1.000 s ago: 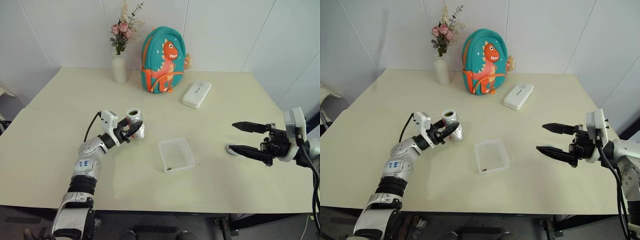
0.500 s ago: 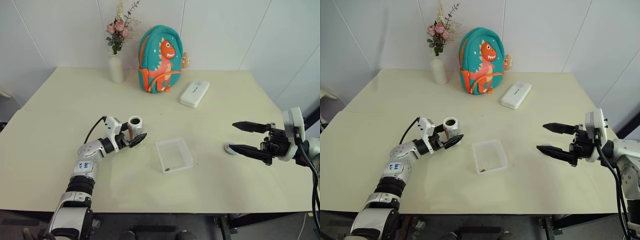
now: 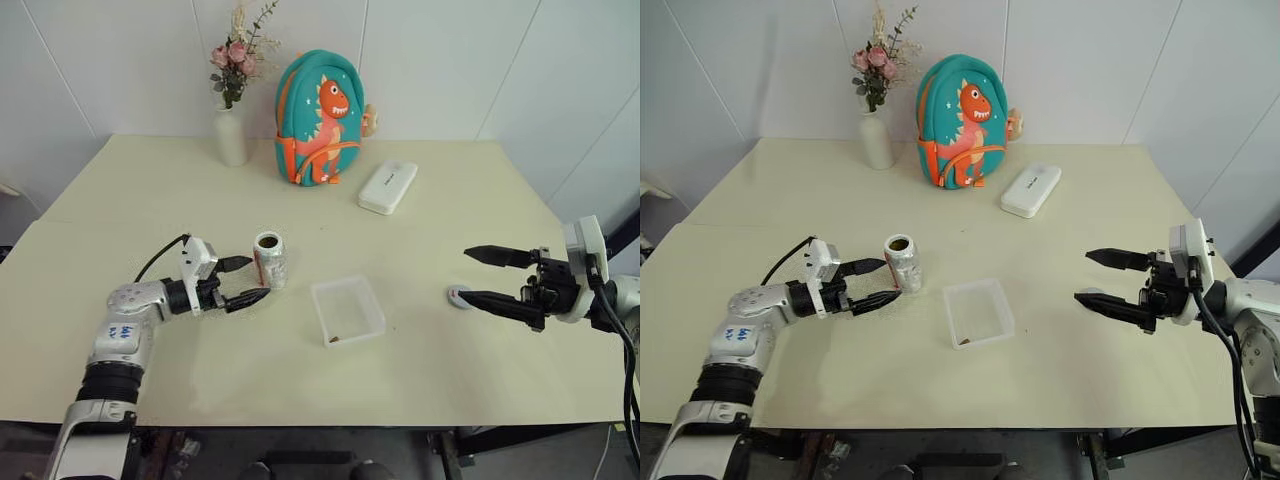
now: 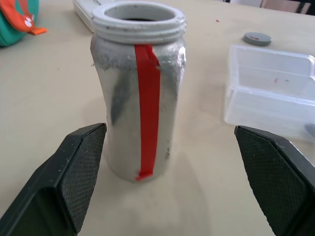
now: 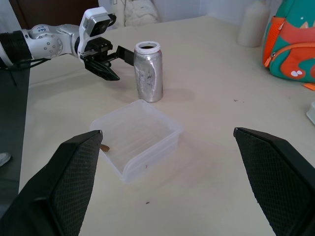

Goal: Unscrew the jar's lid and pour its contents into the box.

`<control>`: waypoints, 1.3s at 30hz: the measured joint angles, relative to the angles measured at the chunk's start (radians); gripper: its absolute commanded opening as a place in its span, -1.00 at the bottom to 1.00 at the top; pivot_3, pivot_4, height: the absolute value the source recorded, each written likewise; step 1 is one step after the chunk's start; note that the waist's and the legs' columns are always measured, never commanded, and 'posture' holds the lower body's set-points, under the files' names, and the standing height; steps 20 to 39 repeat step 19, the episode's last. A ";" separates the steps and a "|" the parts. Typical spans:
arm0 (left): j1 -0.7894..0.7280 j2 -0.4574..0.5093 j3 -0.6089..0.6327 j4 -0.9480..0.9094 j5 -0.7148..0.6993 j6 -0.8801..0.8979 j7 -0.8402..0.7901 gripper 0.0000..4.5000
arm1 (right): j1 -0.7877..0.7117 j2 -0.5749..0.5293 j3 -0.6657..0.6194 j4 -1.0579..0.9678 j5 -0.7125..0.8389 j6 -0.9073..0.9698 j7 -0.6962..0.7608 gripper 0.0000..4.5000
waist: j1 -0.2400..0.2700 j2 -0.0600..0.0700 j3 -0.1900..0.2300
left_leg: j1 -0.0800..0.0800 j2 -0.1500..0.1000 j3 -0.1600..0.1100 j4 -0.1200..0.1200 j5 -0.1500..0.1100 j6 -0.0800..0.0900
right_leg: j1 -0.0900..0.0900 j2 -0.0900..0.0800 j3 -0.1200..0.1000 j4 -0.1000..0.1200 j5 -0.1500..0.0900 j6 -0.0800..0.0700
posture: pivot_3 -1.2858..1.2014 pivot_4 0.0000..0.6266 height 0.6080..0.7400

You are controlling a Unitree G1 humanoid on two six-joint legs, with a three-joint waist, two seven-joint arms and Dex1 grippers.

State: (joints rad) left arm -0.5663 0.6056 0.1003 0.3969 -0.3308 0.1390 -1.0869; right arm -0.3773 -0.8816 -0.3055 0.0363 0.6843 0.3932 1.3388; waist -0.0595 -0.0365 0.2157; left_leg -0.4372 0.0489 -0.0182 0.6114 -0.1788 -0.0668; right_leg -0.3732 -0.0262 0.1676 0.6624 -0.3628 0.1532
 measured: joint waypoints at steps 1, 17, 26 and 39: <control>0.011 0.020 0.001 -0.012 -0.009 0.017 -0.020 0.98 | -0.001 -0.004 0.001 0.004 -0.003 0.000 0.004 1.00 | 0.000 0.000 0.000 | 0.000 0.000 0.000 0.000 0.000 0.000 | 0.000 0.000 0.000 0.000 0.000 0.000 | 0.03 -0.52 1.00; -0.055 0.286 0.199 0.257 -0.179 -0.109 -0.415 0.98 | -0.154 -0.133 0.062 0.351 -0.068 -0.163 0.192 1.00 | -0.025 0.002 0.001 | 0.000 0.001 0.002 -0.007 -0.001 -0.001 | -0.003 -0.001 -0.001 -0.002 -0.003 -0.005 | 0.03 -0.52 1.00; -0.078 0.286 0.199 0.273 -0.185 -0.116 -0.416 0.98 | -0.175 -0.136 0.083 0.374 -0.066 -0.185 0.194 1.00 | -0.025 0.003 0.001 | 0.000 0.001 0.002 -0.008 -0.001 -0.001 | -0.003 -0.001 -0.002 -0.002 -0.003 -0.005 | 0.03 -0.52 1.00; -0.078 0.286 0.199 0.273 -0.185 -0.116 -0.416 0.98 | -0.175 -0.136 0.083 0.374 -0.066 -0.185 0.194 1.00 | -0.025 0.003 0.001 | 0.000 0.001 0.002 -0.008 -0.001 -0.001 | -0.003 -0.001 -0.002 -0.002 -0.003 -0.005 | 0.03 -0.52 1.00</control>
